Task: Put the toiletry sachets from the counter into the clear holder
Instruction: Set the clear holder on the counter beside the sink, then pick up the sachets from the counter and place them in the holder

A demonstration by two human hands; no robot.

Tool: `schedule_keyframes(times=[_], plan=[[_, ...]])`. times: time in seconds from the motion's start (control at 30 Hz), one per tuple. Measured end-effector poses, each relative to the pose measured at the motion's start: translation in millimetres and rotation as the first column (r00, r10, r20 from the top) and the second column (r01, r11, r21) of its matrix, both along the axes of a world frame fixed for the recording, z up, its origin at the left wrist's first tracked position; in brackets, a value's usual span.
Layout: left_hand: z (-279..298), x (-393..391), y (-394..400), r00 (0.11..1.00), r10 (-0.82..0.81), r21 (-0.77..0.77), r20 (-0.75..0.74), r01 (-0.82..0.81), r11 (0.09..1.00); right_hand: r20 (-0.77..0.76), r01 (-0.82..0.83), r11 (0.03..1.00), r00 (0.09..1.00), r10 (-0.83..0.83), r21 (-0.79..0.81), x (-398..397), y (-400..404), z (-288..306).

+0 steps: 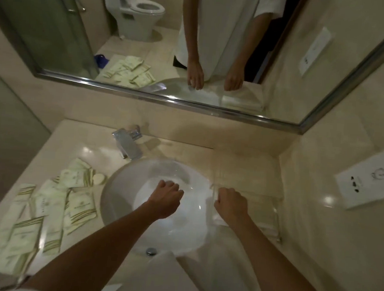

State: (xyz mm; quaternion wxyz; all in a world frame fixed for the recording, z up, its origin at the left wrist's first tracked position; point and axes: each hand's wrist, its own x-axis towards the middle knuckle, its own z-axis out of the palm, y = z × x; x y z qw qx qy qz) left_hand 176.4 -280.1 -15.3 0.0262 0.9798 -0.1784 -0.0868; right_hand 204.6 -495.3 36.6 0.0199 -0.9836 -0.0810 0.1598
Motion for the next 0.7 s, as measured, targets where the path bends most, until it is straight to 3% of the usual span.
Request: schedule_keyframes(times=[0.23, 0.4, 0.7], plan=[[2, -42, 97, 0.985, 0.167, 0.080, -0.034, -0.164, 0.983, -0.010, -0.178, 0.984, 0.984, 0.178, -0.006, -9, 107, 13], [-5, -82, 162, 0.956, 0.284, 0.057, -0.079, -0.280, 0.958, -0.002, -0.277, 0.960, 0.961, 0.277, 0.029, -25, 176, 11], [-19, -162, 265, 0.813, 0.563, 0.086, -0.148, -0.557, 0.826, -0.073, -0.444, 0.893, 0.891, 0.448, 0.071, -60, 280, -9]])
